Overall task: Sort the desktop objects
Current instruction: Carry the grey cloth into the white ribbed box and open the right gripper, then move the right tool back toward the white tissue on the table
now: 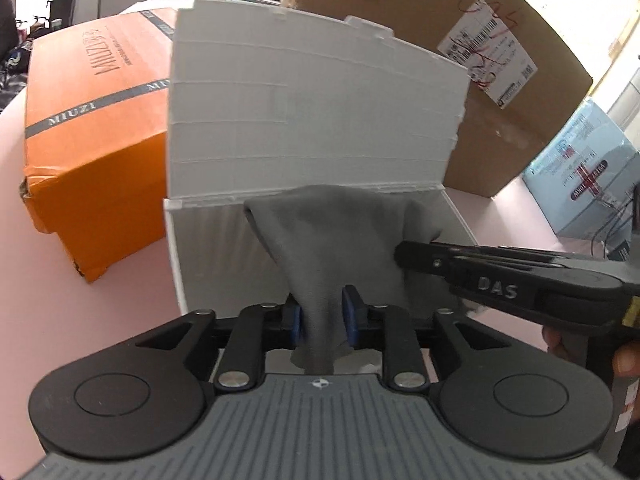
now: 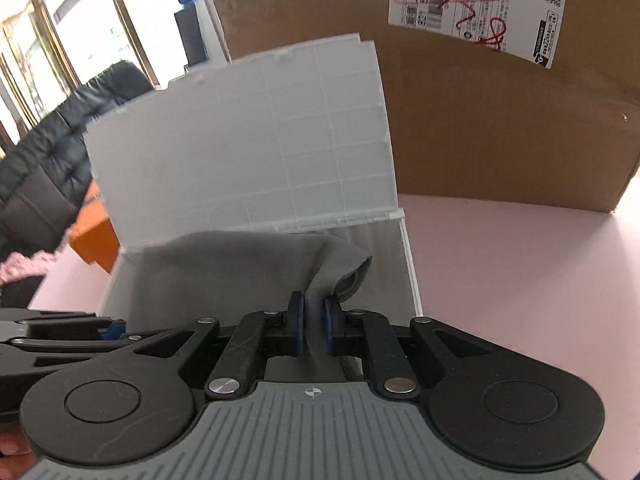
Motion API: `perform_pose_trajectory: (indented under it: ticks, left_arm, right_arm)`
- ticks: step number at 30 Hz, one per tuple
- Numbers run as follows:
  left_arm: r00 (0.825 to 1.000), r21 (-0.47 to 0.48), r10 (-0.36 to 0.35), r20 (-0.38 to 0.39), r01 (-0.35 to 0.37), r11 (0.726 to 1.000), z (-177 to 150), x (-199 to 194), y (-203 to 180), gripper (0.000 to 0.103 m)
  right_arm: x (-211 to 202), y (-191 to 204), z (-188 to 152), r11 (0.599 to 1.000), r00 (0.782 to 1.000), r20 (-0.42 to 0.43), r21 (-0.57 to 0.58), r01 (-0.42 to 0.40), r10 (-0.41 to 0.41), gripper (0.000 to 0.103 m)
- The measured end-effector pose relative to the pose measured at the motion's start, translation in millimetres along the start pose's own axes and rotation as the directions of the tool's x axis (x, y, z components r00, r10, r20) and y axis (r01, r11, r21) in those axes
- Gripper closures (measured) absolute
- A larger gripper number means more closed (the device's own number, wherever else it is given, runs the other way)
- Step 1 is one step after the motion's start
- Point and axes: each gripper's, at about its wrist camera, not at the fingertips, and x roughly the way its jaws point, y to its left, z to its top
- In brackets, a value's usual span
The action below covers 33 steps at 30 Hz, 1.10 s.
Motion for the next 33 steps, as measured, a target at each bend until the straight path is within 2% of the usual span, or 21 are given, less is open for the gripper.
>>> perform_pose_trajectory:
  ticks: [2,4,5,6,7,8,9,10,12,17,20,21,23,25,29,30,31,32,33]
  left_arm:
    - [1.000,0.000,-0.024,-0.007,0.024,1.000,0,-1,-1,0.073]
    - [0.999,-0.005,-0.045,-0.001,0.045,0.999,0,-5,-2,0.061]
    - [0.999,-0.003,-0.033,0.009,0.033,0.999,0,-8,-3,0.058]
    - [1.000,-0.002,-0.021,0.020,0.021,1.000,0,-11,-4,0.050]
    - [0.999,0.000,-0.002,0.038,0.002,1.000,0,-15,-5,0.036]
    - [0.997,0.004,0.030,0.075,-0.030,1.000,1,-20,-6,0.029]
    - [0.993,0.005,0.040,0.109,-0.041,0.999,1,-26,-5,0.018]
    - [0.990,0.002,0.045,0.135,-0.046,0.999,2,-30,-4,0.017]
    - [0.989,-0.018,0.026,0.149,-0.023,1.000,4,-37,0,0.018]
    - [0.984,-0.051,0.008,0.180,0.001,0.999,5,-46,6,0.017]
    - [0.980,-0.120,0.001,0.201,0.024,0.992,6,-52,16,0.017]
    - [0.978,-0.137,-0.001,0.207,0.030,0.990,7,-53,19,0.017]
    - [0.975,-0.147,-0.002,0.224,0.036,0.988,9,-56,22,0.017]
    - [0.972,-0.127,0.008,0.235,0.022,0.992,8,-57,20,0.017]
    - [0.969,-0.079,0.022,0.248,-0.003,0.997,7,-57,10,0.019]
    - [0.968,-0.065,0.024,0.249,-0.008,0.998,6,-56,7,0.026]
    - [0.968,-0.049,0.024,0.249,-0.012,0.999,6,-55,3,0.041]
    - [0.968,-0.033,0.024,0.249,-0.016,0.999,5,-54,0,0.051]
    - [0.969,-0.017,0.023,0.246,-0.020,1.000,4,-53,-4,0.068]
  right_arm:
    - [2,2,2,1.000,0.999,-0.030,-0.016,0.025,-0.026,0.094]
    - [2,5,4,0.998,0.998,-0.043,-0.035,0.043,-0.045,0.091]
    - [1,6,5,0.998,0.998,-0.039,-0.042,0.048,-0.050,0.089]
    - [1,7,6,0.997,0.998,-0.035,-0.049,0.054,-0.055,0.086]
    - [0,7,7,0.997,0.998,-0.028,-0.053,0.057,-0.059,0.084]
    - [-2,7,8,0.997,0.998,-0.017,-0.054,0.059,-0.060,0.082]
    - [-5,7,9,0.997,0.998,-0.007,-0.055,0.060,-0.061,0.075]
    - [-7,6,9,0.997,0.998,0.003,-0.056,0.061,-0.061,0.061]
    - [-13,6,10,0.997,0.998,0.020,-0.055,0.056,-0.055,0.043]
    - [-19,6,9,0.998,0.998,0.059,-0.058,0.022,-0.018,0.039]
    - [-18,6,8,0.997,0.997,0.066,-0.072,-0.024,0.029,0.039]
    - [-16,5,8,0.997,0.997,0.056,-0.067,-0.045,0.048,0.040]
    - [-11,6,8,0.996,0.997,0.027,-0.057,-0.065,0.066,0.049]
    - [-8,10,8,0.996,0.998,0.004,-0.059,-0.069,0.069,0.071]
    - [-9,9,9,0.996,0.998,0.015,-0.055,-0.066,0.067,0.090]
    - [-14,6,8,0.996,0.997,0.040,-0.052,-0.068,0.070,0.097]
    - [-20,3,6,0.996,0.995,0.070,-0.051,-0.074,0.077,0.100]
    - [-26,-1,3,0.996,0.991,0.102,-0.054,-0.076,0.082,0.101]
    - [-33,-5,-1,0.995,0.987,0.137,-0.060,-0.077,0.085,0.101]
